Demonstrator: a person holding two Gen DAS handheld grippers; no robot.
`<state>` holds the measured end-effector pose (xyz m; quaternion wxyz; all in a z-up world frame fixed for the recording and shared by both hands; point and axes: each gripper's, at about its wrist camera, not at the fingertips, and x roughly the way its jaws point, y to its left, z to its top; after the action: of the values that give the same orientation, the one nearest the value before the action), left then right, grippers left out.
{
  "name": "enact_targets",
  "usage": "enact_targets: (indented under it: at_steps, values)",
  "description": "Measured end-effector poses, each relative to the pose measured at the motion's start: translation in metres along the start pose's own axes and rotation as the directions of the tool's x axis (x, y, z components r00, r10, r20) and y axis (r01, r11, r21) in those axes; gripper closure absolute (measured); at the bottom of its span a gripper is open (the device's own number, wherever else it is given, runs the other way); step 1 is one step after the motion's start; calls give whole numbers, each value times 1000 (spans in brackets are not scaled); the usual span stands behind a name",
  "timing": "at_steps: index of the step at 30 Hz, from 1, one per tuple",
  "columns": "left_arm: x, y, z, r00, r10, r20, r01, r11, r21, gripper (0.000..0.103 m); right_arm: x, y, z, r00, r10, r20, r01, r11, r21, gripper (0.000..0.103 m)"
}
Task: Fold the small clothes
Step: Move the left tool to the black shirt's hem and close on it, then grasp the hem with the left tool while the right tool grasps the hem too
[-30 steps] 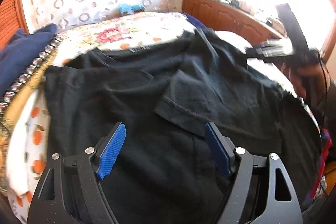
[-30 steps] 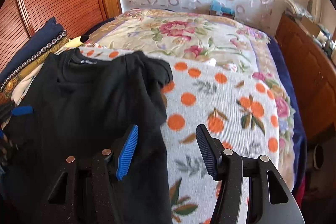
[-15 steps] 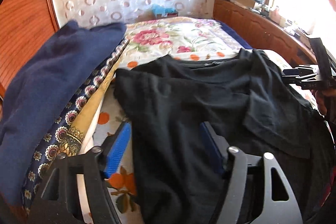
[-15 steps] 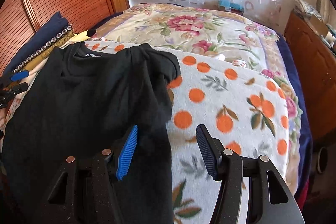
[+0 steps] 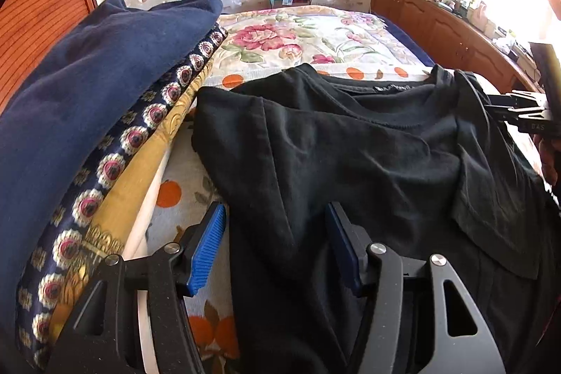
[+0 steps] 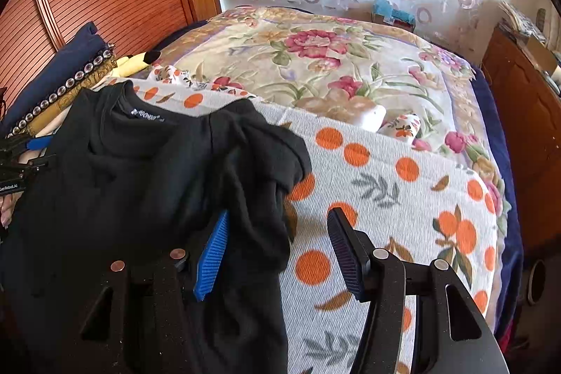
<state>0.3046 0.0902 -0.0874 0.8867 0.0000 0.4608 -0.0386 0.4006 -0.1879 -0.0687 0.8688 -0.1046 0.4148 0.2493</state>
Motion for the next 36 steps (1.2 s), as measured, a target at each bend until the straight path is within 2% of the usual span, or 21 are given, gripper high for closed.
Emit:
enact_targets:
  at_steps: [9, 12, 15, 18, 19, 20, 22, 26, 31, 36]
  values:
    - [3, 4, 8, 999, -37, 6, 37, 998, -45, 43, 9, 2, 4, 999, 34, 14, -34, 999, 22, 44]
    - [1, 6, 6, 999, -29, 17, 29, 998, -49, 51, 10, 2, 3, 999, 38, 17, -38, 999, 18, 44]
    - [-1, 11, 4, 1000, -11, 26, 12, 998, -62, 65, 10, 4, 3, 999, 37, 16, -37, 999, 5, 45]
    - [-2, 13, 3, 1000, -8, 30, 10, 998, -61, 78, 8, 5, 2, 998, 55, 17, -54, 998, -7, 69]
    - [-2, 13, 3, 999, -14, 30, 16, 998, -58, 85, 8, 6, 2, 998, 59, 15, -58, 998, -11, 87]
    - [-3, 13, 3, 999, -21, 31, 22, 998, -58, 89, 8, 7, 1, 998, 54, 15, -54, 998, -15, 91]
    - [-5, 11, 2, 999, -29, 40, 31, 999, -44, 94, 6, 8, -1, 999, 46, 23, -45, 999, -22, 94]
    - [-22, 7, -2, 995, -53, 86, 55, 998, -24, 95, -9, 7, -6, 997, 36, 68, -36, 999, -5, 96]
    - [-66, -1, -9, 985, -70, 158, 70, 998, 6, 95, -55, 21, -20, 982, 26, 188, -24, 1000, -12, 96]
    - [-111, -4, -34, 974, -94, 208, 89, 995, 32, 95, -102, 49, -50, 970, 28, 243, -18, 999, -41, 96]
